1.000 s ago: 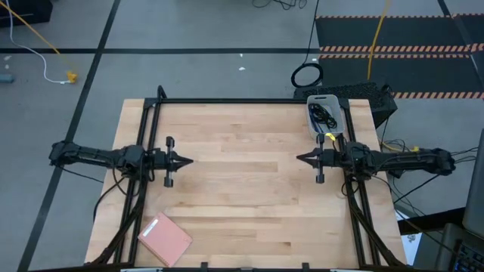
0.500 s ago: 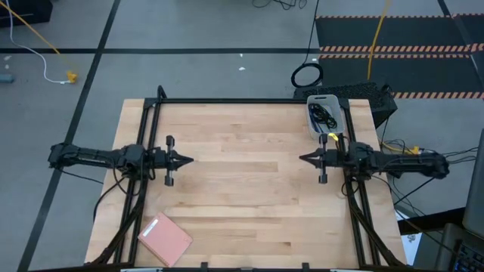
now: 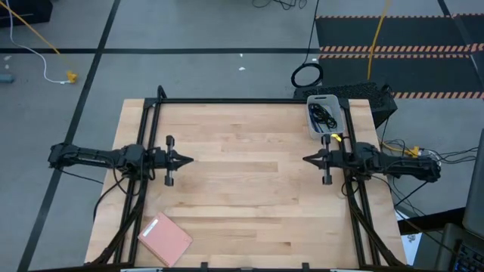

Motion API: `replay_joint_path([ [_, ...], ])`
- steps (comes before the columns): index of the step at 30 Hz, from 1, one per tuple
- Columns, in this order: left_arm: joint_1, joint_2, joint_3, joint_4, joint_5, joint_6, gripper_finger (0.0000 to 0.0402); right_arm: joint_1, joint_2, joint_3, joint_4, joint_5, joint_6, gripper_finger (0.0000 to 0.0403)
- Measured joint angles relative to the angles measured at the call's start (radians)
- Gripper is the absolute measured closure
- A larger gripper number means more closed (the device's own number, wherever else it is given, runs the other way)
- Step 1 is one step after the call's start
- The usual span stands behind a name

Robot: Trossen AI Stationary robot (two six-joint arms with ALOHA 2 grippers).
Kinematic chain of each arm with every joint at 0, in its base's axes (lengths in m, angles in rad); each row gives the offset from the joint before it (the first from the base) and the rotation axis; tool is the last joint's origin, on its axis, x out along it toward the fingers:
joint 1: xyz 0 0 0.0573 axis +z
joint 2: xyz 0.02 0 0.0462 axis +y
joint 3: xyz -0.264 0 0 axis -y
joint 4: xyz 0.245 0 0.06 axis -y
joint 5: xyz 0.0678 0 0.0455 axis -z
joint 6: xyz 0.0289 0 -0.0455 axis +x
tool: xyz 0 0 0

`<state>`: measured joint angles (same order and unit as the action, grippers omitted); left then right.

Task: Pick and place USB-C Cables
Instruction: Return to Home Position

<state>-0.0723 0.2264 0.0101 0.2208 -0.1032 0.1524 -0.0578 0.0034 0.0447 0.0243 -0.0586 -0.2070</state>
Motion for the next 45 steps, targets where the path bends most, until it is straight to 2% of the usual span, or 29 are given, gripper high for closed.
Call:
replay_joint_path([
  [5, 0.000, 0.000, 0.000, 0.009, 0.000, 0.000, 0.0393, 0.000, 0.000, -0.006, -0.005, -0.016, -0.002, 0.0403],
  [10, 0.000, 0.000, 0.000, 0.011, 0.000, 0.006, 0.0392, -0.001, 0.003, -0.030, -0.004, 0.049, -0.008, 0.0403],
  [27, 0.037, 0.000, 0.001, -0.011, 0.017, -0.009, 0.0392, 0.002, 0.040, -0.030, -0.007, 0.038, 0.089, 0.0403],
  [45, 0.037, 0.000, 0.001, -0.011, 0.027, -0.043, 0.0392, 0.110, 0.016, -0.030, 0.000, 0.052, 0.068, 0.0403],
])
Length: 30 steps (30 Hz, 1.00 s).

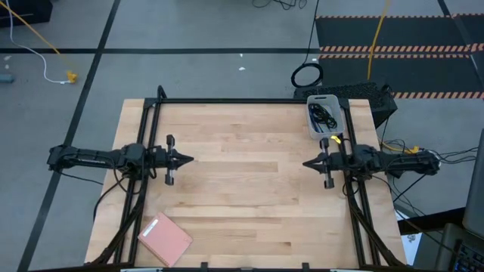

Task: Pick and place USB-C Cables
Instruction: Return to Home Position

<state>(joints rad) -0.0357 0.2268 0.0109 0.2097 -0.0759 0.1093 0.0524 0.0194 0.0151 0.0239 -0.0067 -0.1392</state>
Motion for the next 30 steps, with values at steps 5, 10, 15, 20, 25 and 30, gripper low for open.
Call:
replay_joint_path([
  [5, 0.000, 0.000, 0.000, 0.004, 0.000, -0.001, 0.0392, 0.002, -0.017, 0.000, 0.009, 0.003, -0.031, 0.0403],
  [10, 0.000, 0.000, 0.000, 0.004, 0.001, -0.012, 0.0392, 0.001, -0.017, 0.000, 0.002, 0.005, -0.008, 0.0403],
  [15, 0.000, 0.000, 0.000, -0.008, 0.003, -0.014, 0.0397, 0.001, -0.016, 0.000, 0.008, 0.006, -0.021, 0.0403],
  [20, 0.000, 0.000, 0.000, -0.011, 0.004, 0.004, 0.0398, 0.001, -0.016, 0.000, 0.015, 0.007, -0.029, 0.0403],
  [25, 0.005, -0.012, 0.000, 0.008, 0.004, 0.014, 0.0398, 0.001, -0.016, 0.000, 0.017, 0.007, -0.030, 0.0403],
  [30, 0.005, -0.072, 0.000, -0.008, 0.011, 0.011, 0.0399, 0.001, -0.016, 0.000, 0.021, 0.007, -0.030, 0.0403],
])
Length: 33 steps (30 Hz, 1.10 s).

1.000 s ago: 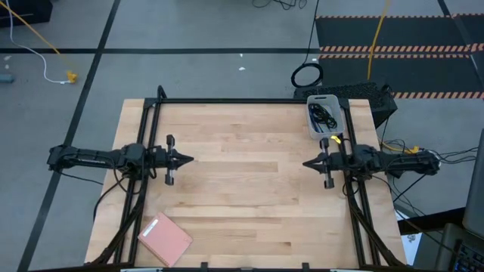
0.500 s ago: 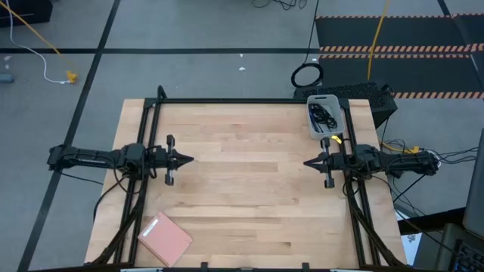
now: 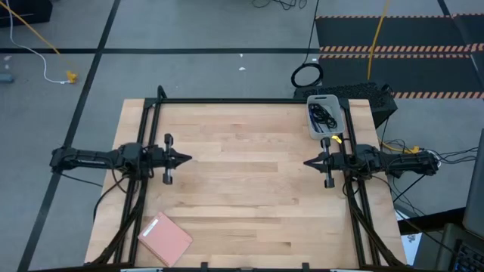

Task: Pick and place USB-C Cables
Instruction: Return to Home Position

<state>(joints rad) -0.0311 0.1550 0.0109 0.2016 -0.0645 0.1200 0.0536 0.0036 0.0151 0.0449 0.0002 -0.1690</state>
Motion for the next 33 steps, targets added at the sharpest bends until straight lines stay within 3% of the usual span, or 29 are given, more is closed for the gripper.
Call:
replay_joint_path([
  [8, 0.000, -0.154, 0.000, -0.119, 0.015, 0.017, 0.0399, 0.000, 0.000, 0.000, 0.003, 0.000, 0.000, 0.0403],
  [33, 0.000, -0.115, 0.002, -0.189, 0.034, 0.060, 0.0398, 0.000, 0.000, 0.000, -0.006, -0.001, 0.000, 0.0403],
])
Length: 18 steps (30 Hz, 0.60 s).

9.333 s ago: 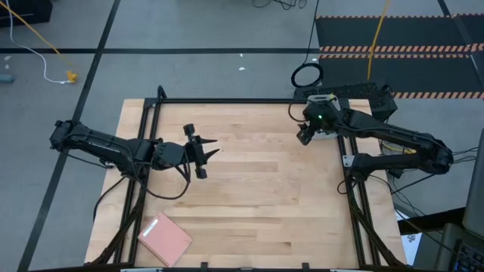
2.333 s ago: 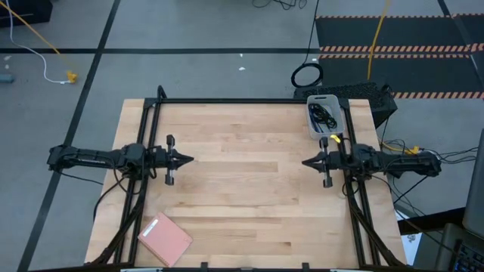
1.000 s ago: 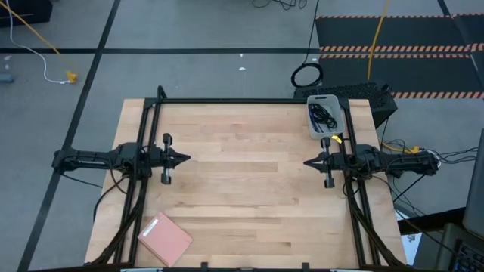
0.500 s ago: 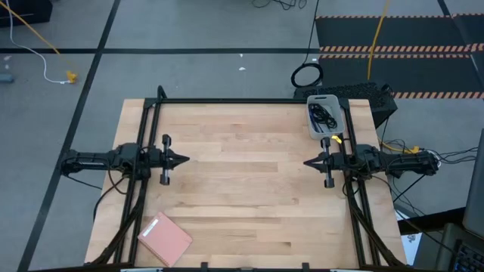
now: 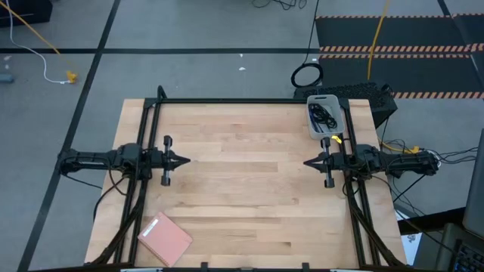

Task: Pick and place USB-C Cables
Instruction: Return to Home Position

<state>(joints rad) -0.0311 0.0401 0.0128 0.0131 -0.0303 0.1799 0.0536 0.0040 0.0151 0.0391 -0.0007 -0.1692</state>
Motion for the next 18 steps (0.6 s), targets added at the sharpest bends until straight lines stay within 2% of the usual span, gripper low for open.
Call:
replay_joint_path([
  [18, 0.000, 0.001, -0.003, 0.012, -0.001, -0.002, 0.0398, 0.000, 0.000, 0.000, 0.000, 0.000, 0.000, 0.0403],
])
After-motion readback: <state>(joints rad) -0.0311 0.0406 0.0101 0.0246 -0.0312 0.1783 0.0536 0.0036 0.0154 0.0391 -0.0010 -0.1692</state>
